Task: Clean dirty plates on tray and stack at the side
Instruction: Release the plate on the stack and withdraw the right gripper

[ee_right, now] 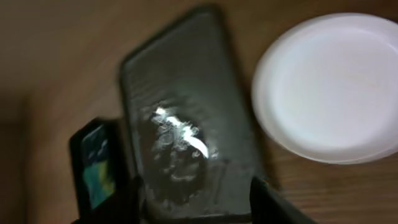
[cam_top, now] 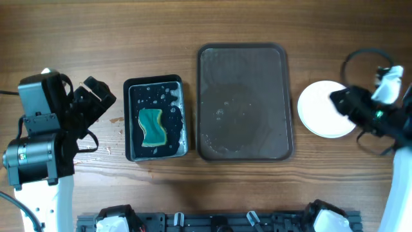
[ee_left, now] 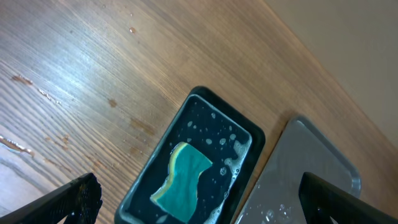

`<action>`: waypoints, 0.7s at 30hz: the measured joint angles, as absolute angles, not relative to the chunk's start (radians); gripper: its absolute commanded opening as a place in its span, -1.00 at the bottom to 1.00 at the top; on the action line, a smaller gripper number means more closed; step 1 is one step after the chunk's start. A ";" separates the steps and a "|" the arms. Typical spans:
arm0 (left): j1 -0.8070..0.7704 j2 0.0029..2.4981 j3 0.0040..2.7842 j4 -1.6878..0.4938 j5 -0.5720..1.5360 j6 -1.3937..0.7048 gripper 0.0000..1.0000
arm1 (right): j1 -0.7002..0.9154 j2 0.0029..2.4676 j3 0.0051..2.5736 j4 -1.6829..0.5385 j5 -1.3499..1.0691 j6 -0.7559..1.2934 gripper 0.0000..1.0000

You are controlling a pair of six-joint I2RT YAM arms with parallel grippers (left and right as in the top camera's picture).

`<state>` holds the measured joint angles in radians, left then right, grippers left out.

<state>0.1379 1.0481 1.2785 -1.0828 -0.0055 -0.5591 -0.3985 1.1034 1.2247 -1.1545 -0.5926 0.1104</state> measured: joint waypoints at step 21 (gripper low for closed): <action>0.138 1.048 1.279 -1.084 -0.006 -0.559 1.00 | -0.080 0.647 1.153 -0.973 -0.497 -0.076 0.99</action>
